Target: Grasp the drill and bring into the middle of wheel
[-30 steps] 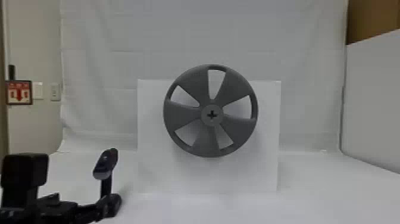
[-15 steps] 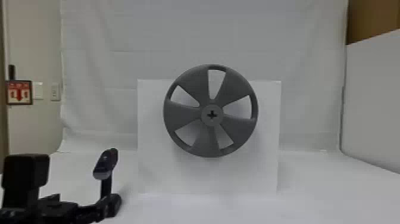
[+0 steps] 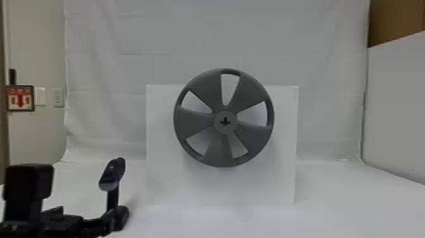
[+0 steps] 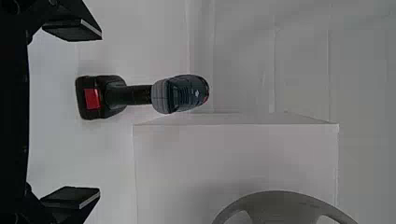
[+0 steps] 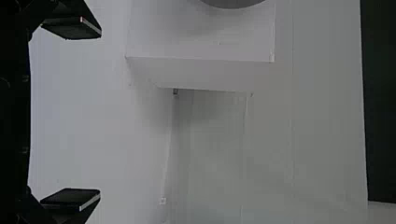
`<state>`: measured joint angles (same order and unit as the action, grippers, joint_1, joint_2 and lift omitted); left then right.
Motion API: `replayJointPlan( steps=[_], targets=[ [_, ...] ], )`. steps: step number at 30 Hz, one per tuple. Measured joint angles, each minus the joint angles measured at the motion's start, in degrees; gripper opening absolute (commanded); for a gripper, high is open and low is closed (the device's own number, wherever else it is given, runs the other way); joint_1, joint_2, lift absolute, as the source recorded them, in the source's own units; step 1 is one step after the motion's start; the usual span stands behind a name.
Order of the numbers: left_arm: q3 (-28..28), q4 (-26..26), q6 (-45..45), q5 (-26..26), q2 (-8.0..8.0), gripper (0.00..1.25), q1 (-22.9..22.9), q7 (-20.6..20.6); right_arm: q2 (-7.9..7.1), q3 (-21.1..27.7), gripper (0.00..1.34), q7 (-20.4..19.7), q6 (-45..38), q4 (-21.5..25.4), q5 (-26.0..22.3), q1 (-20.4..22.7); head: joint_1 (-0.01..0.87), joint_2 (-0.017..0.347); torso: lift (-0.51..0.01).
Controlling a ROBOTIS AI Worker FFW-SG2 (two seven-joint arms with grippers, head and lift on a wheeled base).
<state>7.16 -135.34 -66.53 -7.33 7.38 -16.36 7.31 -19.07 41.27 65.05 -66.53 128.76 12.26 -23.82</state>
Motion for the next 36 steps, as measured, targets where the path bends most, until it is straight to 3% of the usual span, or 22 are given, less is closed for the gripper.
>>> replayJointPlan(
  steps=[11, 23, 36],
  targets=[
    [-0.6, 3.7, 3.1, 0.5, -0.03, 1.14, -0.7, 0.6, 0.25, -0.3, 1.24, 0.0, 0.0, 0.0, 0.4, -0.1, 0.054, 0.031, -0.403],
    [-1.7, 11.2, 11.6, 1.0, -0.32, 1.14, -1.8, 0.2, 0.26, -0.6, 1.24, 0.0, 0.0, 0.0, 0.5, -0.1, 0.054, 0.031, -0.403],
    [-2.0, 20.6, 19.6, 0.7, -2.08, 1.14, -4.1, -2.9, 0.25, -0.8, 1.24, 0.0, -0.1, 0.0, 0.6, -0.1, 0.054, 0.031, -0.403]
  ],
)
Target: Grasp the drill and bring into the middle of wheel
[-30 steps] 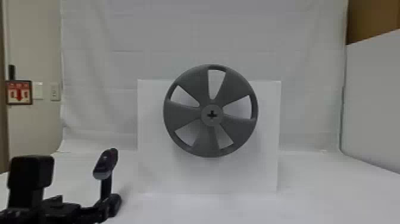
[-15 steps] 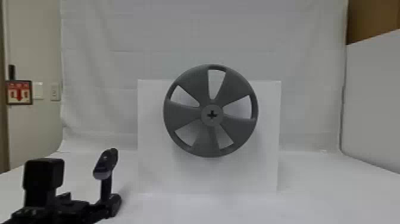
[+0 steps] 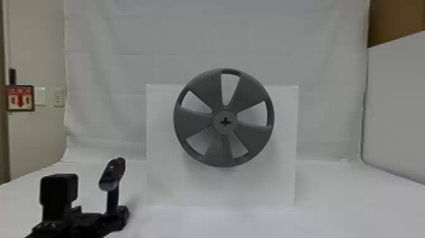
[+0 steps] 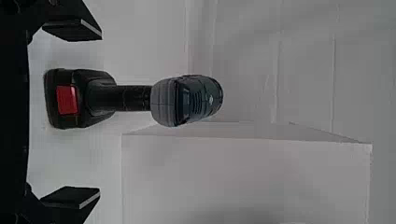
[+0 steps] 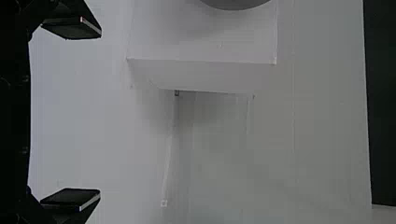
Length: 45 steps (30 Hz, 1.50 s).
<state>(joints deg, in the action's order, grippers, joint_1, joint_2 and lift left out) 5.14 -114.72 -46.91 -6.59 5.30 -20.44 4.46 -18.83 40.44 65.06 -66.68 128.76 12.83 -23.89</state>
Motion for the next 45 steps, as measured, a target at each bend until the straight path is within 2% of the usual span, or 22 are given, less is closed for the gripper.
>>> replayJointPlan(
  steps=[15, 20, 25, 45],
  targets=[
    [-1.6, 8.7, 6.3, -2.0, -0.38, 1.13, -3.8, -1.2, -0.24, -0.6, 1.24, 0.0, -0.4, 0.0, 0.5, 0.1, 0.054, 0.031, -0.403],
    [-2.5, 10.5, 7.6, -1.0, -0.39, 1.11, -4.9, -1.9, -0.4, -0.8, 1.24, 0.0, -0.5, 0.0, 0.6, 0.1, 0.054, 0.031, -0.403],
    [-3.5, 12.0, 8.5, 0.6, -0.45, 1.02, -5.8, -2.7, -0.56, -0.9, 1.24, 0.0, -0.5, 0.0, 0.6, 0.1, 0.054, 0.031, -0.403],
    [-4.9, 18.3, 12.8, 3.1, -0.42, 1.01, -8.7, -4.0, -0.77, -1.5, 1.24, 0.0, -0.7, 0.0, 0.7, 0.2, 0.054, 0.031, -0.403]
  ],
)
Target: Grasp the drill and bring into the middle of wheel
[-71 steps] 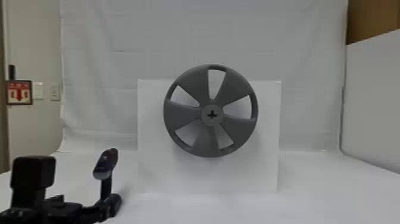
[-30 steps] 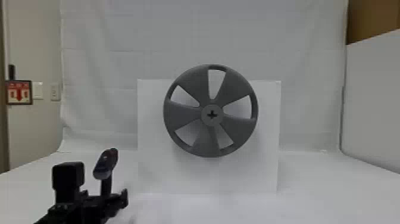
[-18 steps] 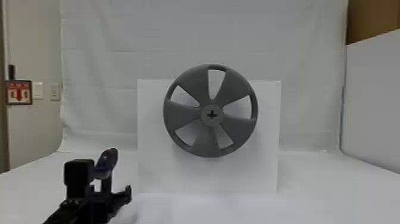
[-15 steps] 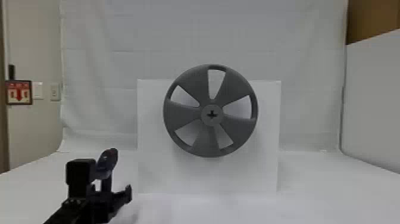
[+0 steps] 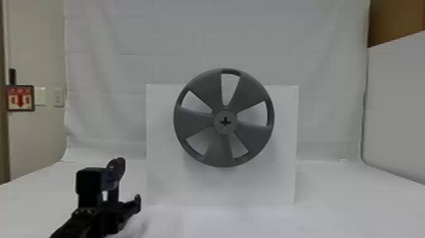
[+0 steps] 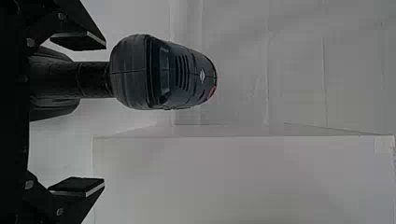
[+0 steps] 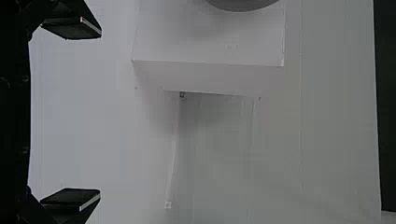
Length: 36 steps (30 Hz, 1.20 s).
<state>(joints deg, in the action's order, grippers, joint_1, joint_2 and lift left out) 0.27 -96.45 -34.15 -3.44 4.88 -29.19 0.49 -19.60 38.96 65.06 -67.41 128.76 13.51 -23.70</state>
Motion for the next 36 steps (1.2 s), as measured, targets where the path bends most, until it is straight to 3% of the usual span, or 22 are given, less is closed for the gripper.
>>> replayJointPlan(
  steps=[36],
  targets=[
    [0.6, 7.1, 3.0, 0.7, 0.04, 1.01, -3.3, -2.6, 0.12, -1.2, 1.24, 0.0, -0.1, -0.2, 0.5, 0.0, 0.054, 0.031, -0.403]
  ],
)
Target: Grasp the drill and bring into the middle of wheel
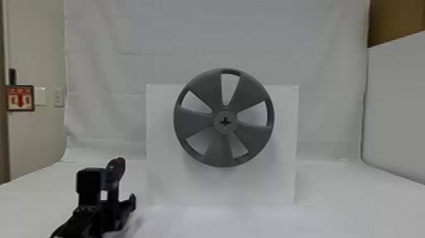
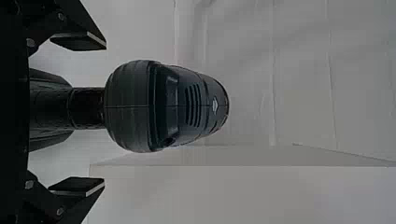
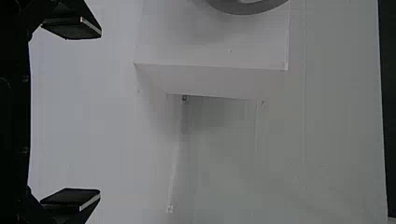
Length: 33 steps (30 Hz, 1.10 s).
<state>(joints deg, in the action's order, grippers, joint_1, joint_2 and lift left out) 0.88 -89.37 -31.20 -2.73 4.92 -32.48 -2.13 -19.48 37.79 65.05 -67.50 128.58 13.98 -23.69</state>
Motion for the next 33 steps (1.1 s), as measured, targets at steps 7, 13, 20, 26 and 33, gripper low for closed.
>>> replayJointPlan(
  steps=[7, 13, 20, 26, 33],
  targets=[
    [0.0, 0.4, 0.0, -0.4, 0.0, 0.59, -0.2, 0.0, -0.01, -0.3, 1.24, 0.0, 0.0, -0.1, 0.3, -0.2, 0.054, 0.031, -0.403],
    [0.0, 0.7, -0.1, -0.9, 0.0, 0.45, -0.3, -0.1, -0.01, -0.4, 1.24, 0.0, 0.0, -0.1, 0.3, -0.2, 0.054, 0.031, -0.403],
    [-0.1, 0.9, -0.1, -1.2, 0.04, 0.13, -0.3, -0.9, 0.11, -0.4, 1.24, 0.0, 0.0, -0.1, 0.4, -0.2, 0.054, 0.031, -0.403],
    [-1.2, 0.9, 1.5, -1.4, 0.12, 0.07, 0.4, -3.3, 0.19, -0.4, 1.24, 0.0, 0.0, -0.1, 0.5, -0.1, 0.054, 0.031, -0.403],
    [-2.2, 0.3, 2.9, -1.2, 0.45, 0.07, 0.8, -3.9, 0.23, -0.4, 1.24, 0.0, 0.0, -0.1, 0.5, -0.1, 0.054, 0.031, -0.403]
  ],
)
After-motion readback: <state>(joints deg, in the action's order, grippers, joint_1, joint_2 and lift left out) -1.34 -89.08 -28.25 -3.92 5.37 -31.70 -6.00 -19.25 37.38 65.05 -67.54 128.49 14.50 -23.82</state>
